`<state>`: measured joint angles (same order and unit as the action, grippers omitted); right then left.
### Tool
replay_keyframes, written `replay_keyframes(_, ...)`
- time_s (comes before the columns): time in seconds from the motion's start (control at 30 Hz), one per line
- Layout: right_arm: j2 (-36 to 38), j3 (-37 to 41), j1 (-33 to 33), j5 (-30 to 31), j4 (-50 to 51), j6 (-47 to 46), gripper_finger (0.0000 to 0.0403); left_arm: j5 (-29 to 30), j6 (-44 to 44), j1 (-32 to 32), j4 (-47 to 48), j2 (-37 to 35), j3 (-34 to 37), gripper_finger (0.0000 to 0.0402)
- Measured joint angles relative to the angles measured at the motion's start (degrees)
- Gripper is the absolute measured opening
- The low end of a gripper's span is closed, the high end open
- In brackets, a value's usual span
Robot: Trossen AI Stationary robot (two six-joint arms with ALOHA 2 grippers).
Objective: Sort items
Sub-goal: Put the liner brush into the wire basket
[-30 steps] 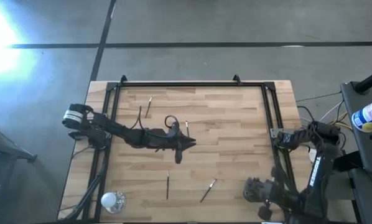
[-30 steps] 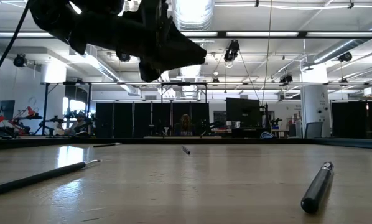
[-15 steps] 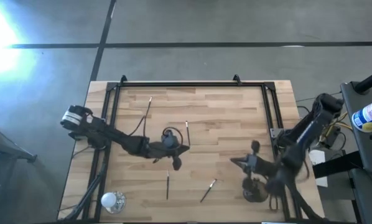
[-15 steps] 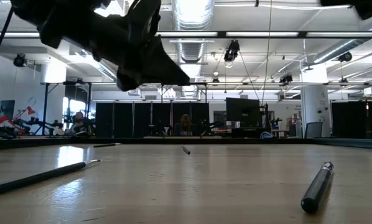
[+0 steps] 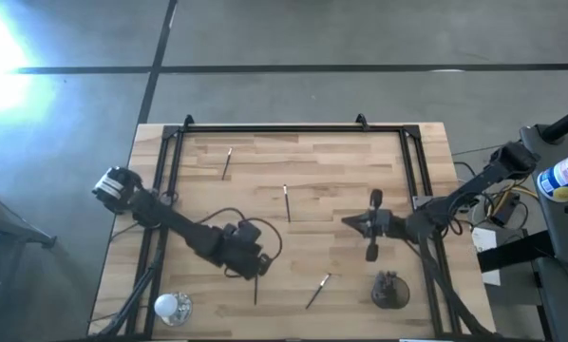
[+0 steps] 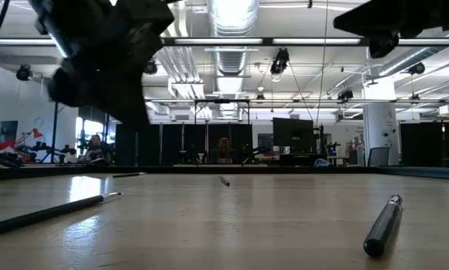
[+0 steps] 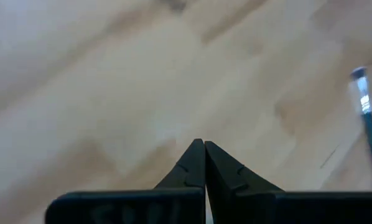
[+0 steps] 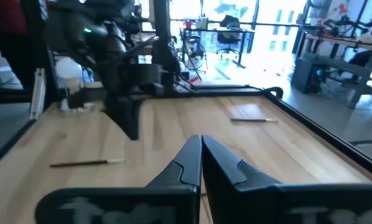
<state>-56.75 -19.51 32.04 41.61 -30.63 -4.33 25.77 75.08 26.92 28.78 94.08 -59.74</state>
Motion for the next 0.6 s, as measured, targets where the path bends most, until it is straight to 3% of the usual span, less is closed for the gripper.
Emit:
replay_keyframes(0.13,1.21,1.53,-0.01,-0.10,0.07,0.04,0.0008,-4.97,11.77,0.91,5.65,2.95,-3.71,0.0020)
replay_keyframes(0.27,2.04,1.75,-0.01,-0.11,0.02,1.00,0.0008,-10.37,17.96,0.91,10.16,7.55,-7.80,0.0060)
replay_keyframes(0.47,1.96,1.75,-0.01,-0.11,0.04,2.80,0.0008,-11.30,22.67,0.34,15.67,13.64,-13.19,0.0114)
replay_keyframes(0.6,1.98,1.96,0.03,-0.09,0.13,2.84,0.0008,-10.87,24.35,-0.40,15.94,15.39,-13.85,0.0127)
